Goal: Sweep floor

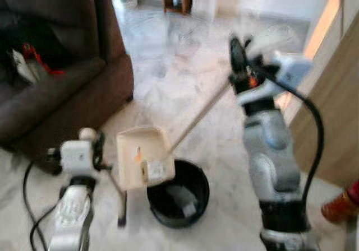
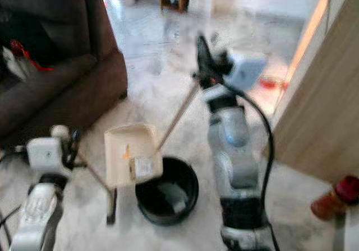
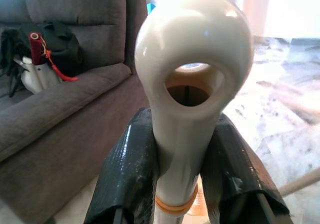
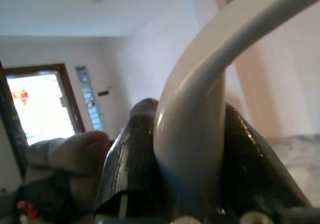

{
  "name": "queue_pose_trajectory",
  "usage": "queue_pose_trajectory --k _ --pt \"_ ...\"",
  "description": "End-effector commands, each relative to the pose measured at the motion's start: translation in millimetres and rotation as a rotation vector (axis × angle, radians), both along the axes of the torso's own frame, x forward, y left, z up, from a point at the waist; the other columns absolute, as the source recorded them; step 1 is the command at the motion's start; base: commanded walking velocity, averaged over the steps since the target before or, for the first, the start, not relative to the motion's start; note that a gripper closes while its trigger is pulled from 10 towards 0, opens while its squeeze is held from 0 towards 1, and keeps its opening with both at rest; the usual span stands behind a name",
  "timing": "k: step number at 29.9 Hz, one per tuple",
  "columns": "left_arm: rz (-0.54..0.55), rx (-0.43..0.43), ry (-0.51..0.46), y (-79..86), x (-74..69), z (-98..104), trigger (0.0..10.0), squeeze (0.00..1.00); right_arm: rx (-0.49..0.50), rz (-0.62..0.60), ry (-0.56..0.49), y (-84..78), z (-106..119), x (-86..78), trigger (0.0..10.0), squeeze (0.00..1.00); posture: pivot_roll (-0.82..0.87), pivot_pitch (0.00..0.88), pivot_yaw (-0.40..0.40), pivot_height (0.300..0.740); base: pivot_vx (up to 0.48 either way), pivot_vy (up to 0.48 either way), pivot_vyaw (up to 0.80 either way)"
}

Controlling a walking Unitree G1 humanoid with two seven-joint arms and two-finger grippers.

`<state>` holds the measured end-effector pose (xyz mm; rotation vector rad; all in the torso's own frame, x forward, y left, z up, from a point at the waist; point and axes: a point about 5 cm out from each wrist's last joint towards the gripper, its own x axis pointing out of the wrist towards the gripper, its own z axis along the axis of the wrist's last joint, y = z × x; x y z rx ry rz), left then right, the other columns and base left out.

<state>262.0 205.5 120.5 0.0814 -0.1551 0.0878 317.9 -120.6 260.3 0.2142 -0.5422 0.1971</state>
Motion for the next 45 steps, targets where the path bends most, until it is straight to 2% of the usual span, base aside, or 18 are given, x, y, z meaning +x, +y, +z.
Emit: queue_pose_trajectory --k 1,6,14,16,19,24,32,36,43,45 --pt "0.007 0.018 -0.059 3.9 0.1 12 10.0 0.0 0.018 0.034 -0.106 9.3 22 -8.0 10.0 0.0 0.08 0.07 0.048 0.74 0.345 0.0 0.0" --pt "0.0 0.017 -0.063 2.9 -0.1 12 10.0 0.0 0.006 0.024 -0.111 7.0 22 -7.0 10.0 0.0 0.08 0.069 0.048 0.74 0.13 0.0 0.0" --pt "-0.009 0.012 -0.062 1.2 -0.6 11 10.0 0.0 -0.079 -0.057 -0.18 0.3 31 -8.1 10.0 0.0 0.08 0.076 0.048 0.74 0.0 0.0 0.0" --pt "-0.01 0.01 -0.063 1.1 -0.6 11 10.0 0.0 -0.126 -0.079 -0.212 1.1 34 -10.1 10.0 0.0 0.08 0.076 0.048 0.74 0.0 0.0 0.0" --pt "-0.01 0.01 -0.063 1.0 -0.6 11 10.0 0.0 -0.127 -0.078 -0.216 3.2 34 -11.3 10.0 0.0 0.08 0.076 0.048 0.74 0.0 0.0 0.0" --pt "-0.009 0.011 -0.065 0.8 -0.7 11 10.0 0.0 -0.211 -0.083 -0.263 8.4 35 -15.2 10.0 0.0 0.08 0.077 0.051 0.74 0.0 0.0 0.0" --pt "-0.014 0.009 -0.067 -1.1 -0.4 12 10.0 0.0 -0.37 -0.065 -0.324 19.9 32 -19.8 10.0 0.0 0.08 0.078 0.051 0.74 0.0 0.0 0.0" --pt "-0.018 0.017 -0.066 -1.3 -0.4 12 10.0 0.0 -0.412 -0.051 -0.338 23.1 30 -20.8 10.0 0.0 0.08 0.078 0.051 0.74 0.0 0.0 0.0" --pt "-0.02 0.016 -0.068 -1.4 -0.4 12 10.0 0.0 -0.524 0.028 -0.371 27.4 26 -23.2 10.0 0.0 0.07 0.079 0.053 0.74 0.0 0.0 0.0" --pt "-0.019 0.016 -0.068 -1.6 -0.2 12 10.0 0.0 -0.61 0.08 -0.392 28.4 23 -24.9 10.0 0.0 0.07 0.08 0.053 0.74 0.0 0.0 0.0"
